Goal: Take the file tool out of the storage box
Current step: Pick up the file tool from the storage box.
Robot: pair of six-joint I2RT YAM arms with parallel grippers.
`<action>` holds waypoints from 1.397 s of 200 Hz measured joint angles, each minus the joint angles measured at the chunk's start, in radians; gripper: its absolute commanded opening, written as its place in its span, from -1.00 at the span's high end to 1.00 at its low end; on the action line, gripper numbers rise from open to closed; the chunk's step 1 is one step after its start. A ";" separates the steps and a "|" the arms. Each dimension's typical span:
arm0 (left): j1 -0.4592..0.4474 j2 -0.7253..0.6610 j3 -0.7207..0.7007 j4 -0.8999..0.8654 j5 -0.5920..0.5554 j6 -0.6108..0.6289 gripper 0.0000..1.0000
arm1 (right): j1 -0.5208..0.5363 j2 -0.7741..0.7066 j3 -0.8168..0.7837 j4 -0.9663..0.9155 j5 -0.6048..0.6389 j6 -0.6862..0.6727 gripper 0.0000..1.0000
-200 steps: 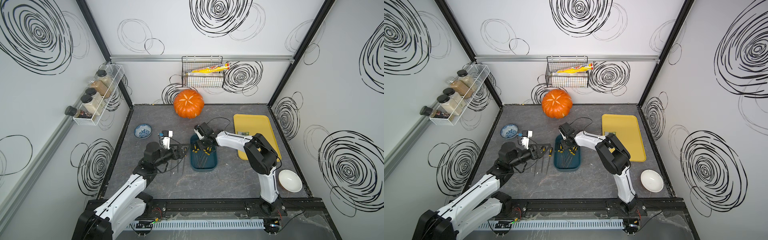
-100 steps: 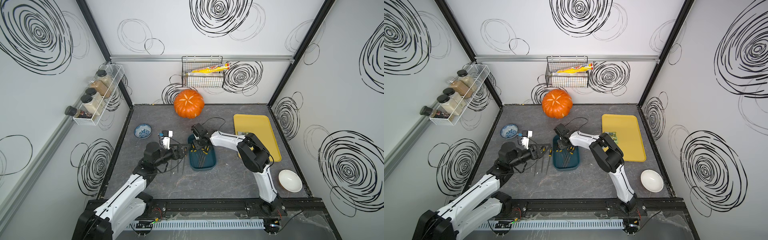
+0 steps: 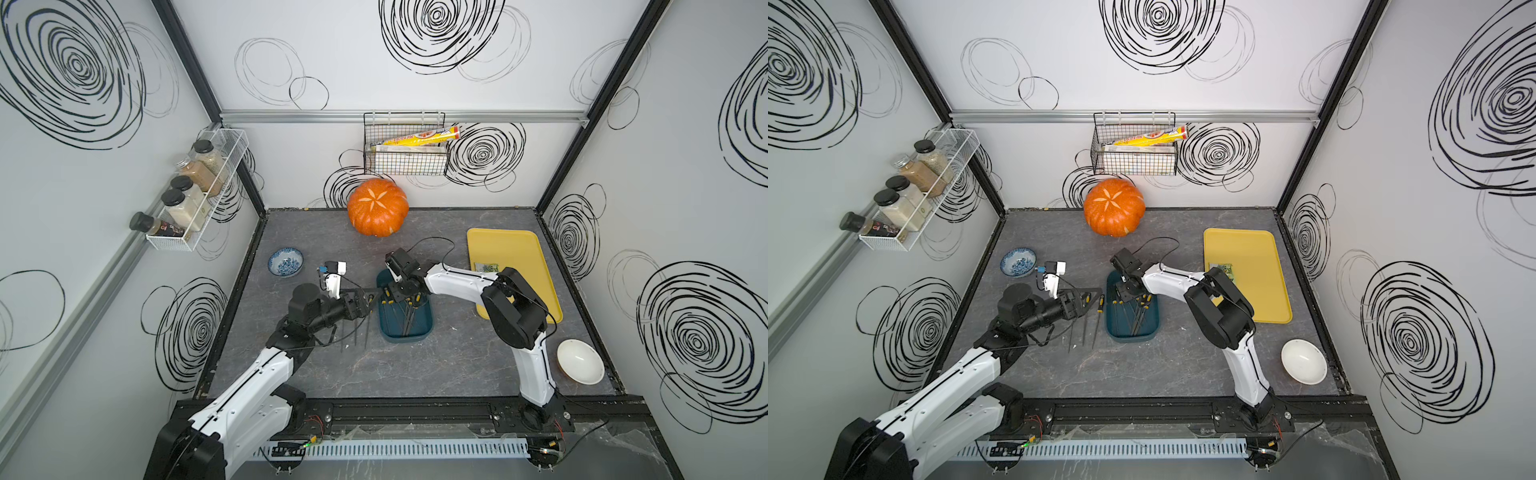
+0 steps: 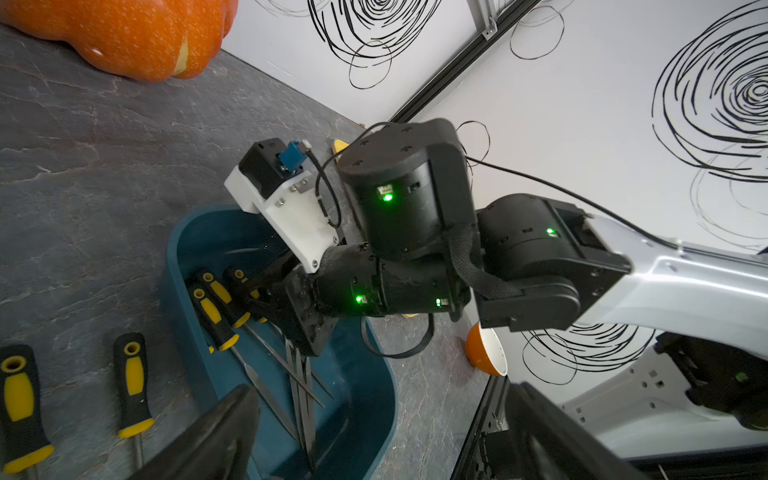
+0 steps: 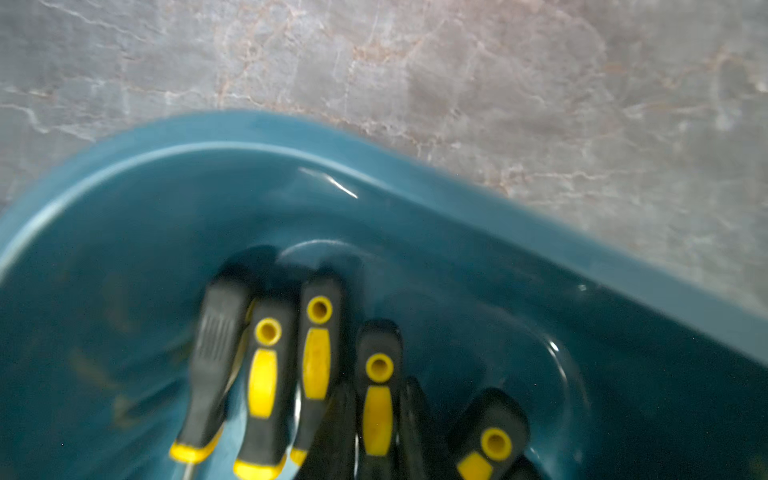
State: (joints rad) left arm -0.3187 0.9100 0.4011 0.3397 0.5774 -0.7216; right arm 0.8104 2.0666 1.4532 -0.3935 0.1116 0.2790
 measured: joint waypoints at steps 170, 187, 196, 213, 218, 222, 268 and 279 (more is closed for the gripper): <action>-0.040 0.076 -0.005 0.058 0.086 -0.004 -0.65 | -0.075 -0.401 -0.334 0.454 -0.332 0.081 1.00; -0.072 0.101 -0.002 0.058 0.087 0.004 -0.65 | -0.090 -0.473 -0.397 0.551 -0.407 0.145 1.00; -0.089 0.118 0.001 0.057 0.086 0.009 -0.65 | -0.091 -0.500 -0.415 0.606 -0.451 0.183 1.00; -0.123 0.156 0.007 0.053 0.084 0.021 -0.65 | -0.089 -0.528 -0.437 0.706 -0.529 0.249 1.00; -0.134 0.166 0.011 0.051 0.083 0.025 -0.65 | -0.088 -0.530 -0.441 0.735 -0.554 0.272 1.00; -0.141 0.172 0.014 0.049 0.082 0.027 -0.65 | -0.088 -0.531 -0.443 0.755 -0.570 0.284 1.00; -0.196 0.169 0.038 0.032 0.048 0.068 -0.50 | -0.087 -0.531 -0.482 0.915 -0.706 0.406 1.00; -0.196 0.155 0.038 0.026 0.034 0.074 -0.35 | -0.087 -0.531 -0.494 0.943 -0.723 0.426 1.00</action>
State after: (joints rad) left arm -0.5152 1.0653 0.4389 0.3660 0.6117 -0.6479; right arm 0.7231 1.5360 0.9588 0.5491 -0.6109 0.7055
